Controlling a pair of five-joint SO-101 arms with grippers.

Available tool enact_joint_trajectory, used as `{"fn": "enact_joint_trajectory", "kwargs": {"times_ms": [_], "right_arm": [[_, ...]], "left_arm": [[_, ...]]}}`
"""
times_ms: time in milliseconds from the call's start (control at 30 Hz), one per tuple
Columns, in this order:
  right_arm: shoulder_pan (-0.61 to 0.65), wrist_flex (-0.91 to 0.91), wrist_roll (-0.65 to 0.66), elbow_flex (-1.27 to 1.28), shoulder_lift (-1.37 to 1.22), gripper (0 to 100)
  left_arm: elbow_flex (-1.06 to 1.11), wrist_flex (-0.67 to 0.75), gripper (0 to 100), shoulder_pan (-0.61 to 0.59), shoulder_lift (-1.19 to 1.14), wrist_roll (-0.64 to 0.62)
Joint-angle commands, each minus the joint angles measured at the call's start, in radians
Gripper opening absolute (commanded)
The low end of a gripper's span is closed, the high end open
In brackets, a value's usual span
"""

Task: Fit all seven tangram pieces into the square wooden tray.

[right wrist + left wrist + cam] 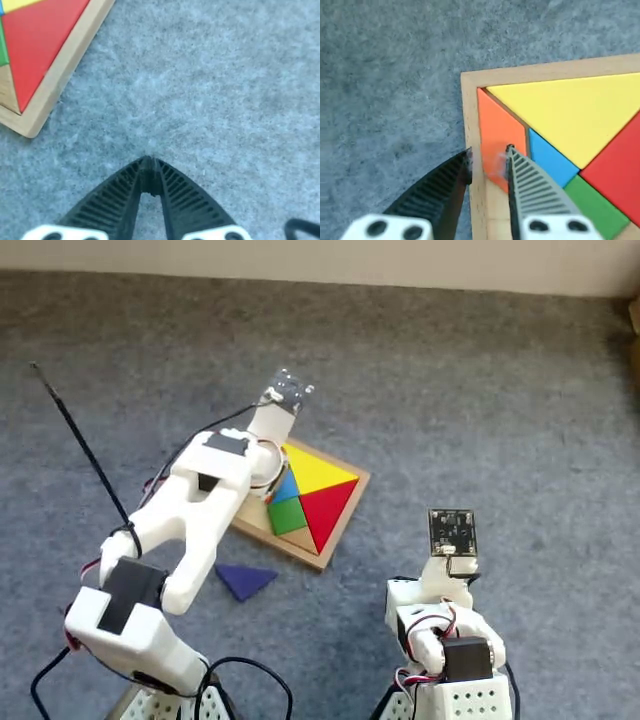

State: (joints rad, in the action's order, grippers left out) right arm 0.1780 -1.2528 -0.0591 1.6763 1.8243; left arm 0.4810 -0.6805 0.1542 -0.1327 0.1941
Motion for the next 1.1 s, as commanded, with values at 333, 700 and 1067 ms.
{"fn": "enact_joint_trajectory", "kwargs": {"times_ms": [333, 700, 1067], "right_arm": [[-0.007, -0.005, 0.009, 0.104, 0.018, 0.7], [-0.012, -0.005, 0.009, 0.104, 0.018, 0.7], [-0.012, -0.005, 0.009, 0.104, 0.018, 0.7]], "left_arm": [[0.101, 0.003, 13, -0.005, 0.308, -0.071], [0.239, -0.373, 23, -0.041, 0.611, 0.058], [0.335, -0.598, 23, -0.035, 0.61, 0.327]]}}
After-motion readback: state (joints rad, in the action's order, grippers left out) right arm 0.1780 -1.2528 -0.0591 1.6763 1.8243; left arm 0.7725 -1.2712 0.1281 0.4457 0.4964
